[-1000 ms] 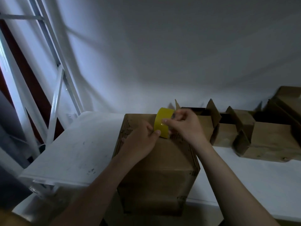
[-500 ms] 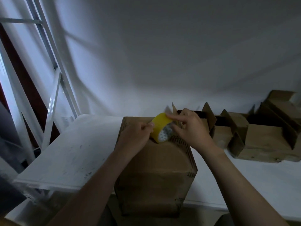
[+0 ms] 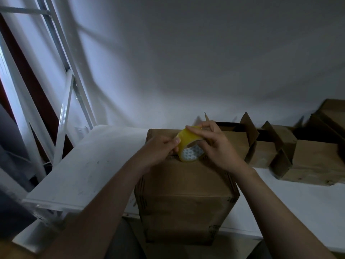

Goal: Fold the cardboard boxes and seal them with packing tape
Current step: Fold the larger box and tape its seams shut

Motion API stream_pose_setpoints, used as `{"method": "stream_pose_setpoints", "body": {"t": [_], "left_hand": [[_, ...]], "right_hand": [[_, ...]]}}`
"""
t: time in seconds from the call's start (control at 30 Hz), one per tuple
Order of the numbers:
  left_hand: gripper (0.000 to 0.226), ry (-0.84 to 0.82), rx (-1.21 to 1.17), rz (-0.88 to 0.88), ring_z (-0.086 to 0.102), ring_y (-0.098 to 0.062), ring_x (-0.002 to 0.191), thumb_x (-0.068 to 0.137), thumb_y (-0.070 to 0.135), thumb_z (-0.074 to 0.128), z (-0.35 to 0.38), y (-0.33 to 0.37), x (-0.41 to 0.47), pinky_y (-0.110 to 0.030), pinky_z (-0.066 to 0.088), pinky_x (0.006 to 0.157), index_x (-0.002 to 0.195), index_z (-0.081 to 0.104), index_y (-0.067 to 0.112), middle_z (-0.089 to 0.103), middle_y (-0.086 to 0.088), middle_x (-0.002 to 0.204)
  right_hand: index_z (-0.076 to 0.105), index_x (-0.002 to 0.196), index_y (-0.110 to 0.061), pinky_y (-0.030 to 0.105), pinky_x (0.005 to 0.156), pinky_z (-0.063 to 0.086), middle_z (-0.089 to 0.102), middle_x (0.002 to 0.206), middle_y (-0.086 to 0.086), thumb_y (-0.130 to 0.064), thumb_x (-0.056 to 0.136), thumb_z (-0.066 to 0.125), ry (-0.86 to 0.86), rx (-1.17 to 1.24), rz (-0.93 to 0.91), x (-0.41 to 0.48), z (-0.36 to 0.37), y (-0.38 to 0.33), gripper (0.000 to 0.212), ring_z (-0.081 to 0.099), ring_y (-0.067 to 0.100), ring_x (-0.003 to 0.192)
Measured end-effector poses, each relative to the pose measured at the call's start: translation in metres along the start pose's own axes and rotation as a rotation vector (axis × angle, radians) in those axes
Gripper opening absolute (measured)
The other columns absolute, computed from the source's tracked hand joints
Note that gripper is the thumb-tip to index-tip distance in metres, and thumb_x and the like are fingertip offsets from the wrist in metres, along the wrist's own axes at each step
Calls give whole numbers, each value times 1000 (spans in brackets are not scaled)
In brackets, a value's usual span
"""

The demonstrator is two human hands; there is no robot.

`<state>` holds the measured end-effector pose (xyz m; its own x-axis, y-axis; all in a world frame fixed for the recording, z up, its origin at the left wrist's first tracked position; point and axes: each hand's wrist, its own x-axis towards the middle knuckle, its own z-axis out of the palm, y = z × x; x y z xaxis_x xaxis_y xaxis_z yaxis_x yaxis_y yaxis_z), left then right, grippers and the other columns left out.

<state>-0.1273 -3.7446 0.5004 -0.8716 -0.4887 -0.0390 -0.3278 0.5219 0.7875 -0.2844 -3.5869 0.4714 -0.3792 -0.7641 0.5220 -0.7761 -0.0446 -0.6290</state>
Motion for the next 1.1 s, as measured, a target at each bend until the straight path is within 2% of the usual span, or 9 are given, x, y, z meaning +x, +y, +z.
{"method": "stream_pose_setpoints", "body": {"t": [0.17,0.37,0.47,0.6,0.73,0.83,0.9,1.0,1.1], "left_hand": [[38,11,-80,9,53,-12,73,103,39,53,-17,-12,2,-29,39,68,72,66,20,59,4,73],[40,-11,-86,11,51,-4,64,101,35,57,-46,-39,4,-23,37,62,65,63,19,58,16,58],[40,-28,-113,-7,50,-6,66,101,36,57,-52,-52,4,-23,36,60,68,63,16,58,7,67],[41,-11,-104,3,42,-6,57,102,37,55,-55,-71,7,-20,33,54,69,60,13,51,1,67],[36,0,-168,1,43,-13,69,102,32,55,-66,-84,7,-24,35,63,73,60,13,48,-6,74],[34,41,-247,-11,46,-16,73,101,34,56,-83,-97,6,-33,38,72,73,62,16,51,-3,75],[38,57,-228,-13,47,-15,73,101,34,56,-88,-108,5,-33,40,72,71,62,12,52,-1,73],[39,52,-235,-28,48,-14,71,101,35,56,-87,-123,3,-33,42,72,74,62,8,53,-1,72],[34,36,-269,-35,49,-13,71,102,34,56,-91,-137,2,-31,43,72,75,62,14,53,2,70]], "right_hand": [[49,149,-33,50,103,49,58,131,-10,-6,96,66,12,96,67,-7,4,9,61,55,17,125],[49,149,-34,32,92,47,45,116,-2,4,93,53,-147,-190,-125,11,5,-11,67,50,17,107],[49,148,-38,26,89,43,45,117,-1,5,90,53,-159,-275,-116,18,13,-16,72,49,17,105],[45,149,-40,24,87,49,55,122,-5,0,92,63,-39,-80,4,10,34,-15,72,53,7,109],[46,150,-37,8,88,35,53,115,-1,1,92,59,-60,-239,-47,15,33,-18,70,49,7,103],[51,147,-35,10,83,34,45,108,-2,4,89,52,-113,-336,-70,24,26,-23,70,45,12,97],[50,147,-37,13,87,40,47,112,-3,5,92,55,-109,-267,-35,26,27,-22,70,46,8,100],[44,149,-46,39,91,55,54,121,-6,-6,98,60,-53,-114,63,16,37,-20,66,53,10,114],[41,149,-50,32,84,52,47,115,-11,-6,97,59,-85,-233,56,19,38,-26,70,49,5,106]]}}
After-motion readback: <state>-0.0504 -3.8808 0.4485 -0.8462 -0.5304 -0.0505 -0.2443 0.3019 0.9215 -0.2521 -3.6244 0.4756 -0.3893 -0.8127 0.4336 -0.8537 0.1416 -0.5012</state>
